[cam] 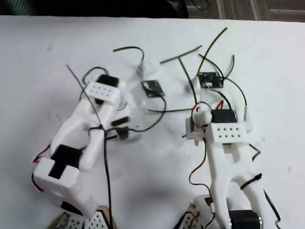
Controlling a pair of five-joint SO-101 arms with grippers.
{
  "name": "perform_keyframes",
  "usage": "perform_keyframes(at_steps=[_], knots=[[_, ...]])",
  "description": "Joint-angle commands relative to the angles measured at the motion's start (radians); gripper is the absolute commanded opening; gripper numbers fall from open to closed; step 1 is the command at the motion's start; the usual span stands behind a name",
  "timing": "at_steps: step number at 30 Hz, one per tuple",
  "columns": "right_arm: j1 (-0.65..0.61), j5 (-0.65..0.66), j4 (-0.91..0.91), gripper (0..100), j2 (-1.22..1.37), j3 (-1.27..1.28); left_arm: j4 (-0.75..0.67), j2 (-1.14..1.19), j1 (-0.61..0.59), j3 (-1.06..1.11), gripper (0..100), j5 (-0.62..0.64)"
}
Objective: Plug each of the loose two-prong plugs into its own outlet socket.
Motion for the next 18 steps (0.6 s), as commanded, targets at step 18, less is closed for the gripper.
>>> perform_keyframes(at_steps=[18], knots=[[0.002,0.0,-0.067,1.8,-0.038,0.035,0.037,0.242,0.039,-0.213,13,0.327]])
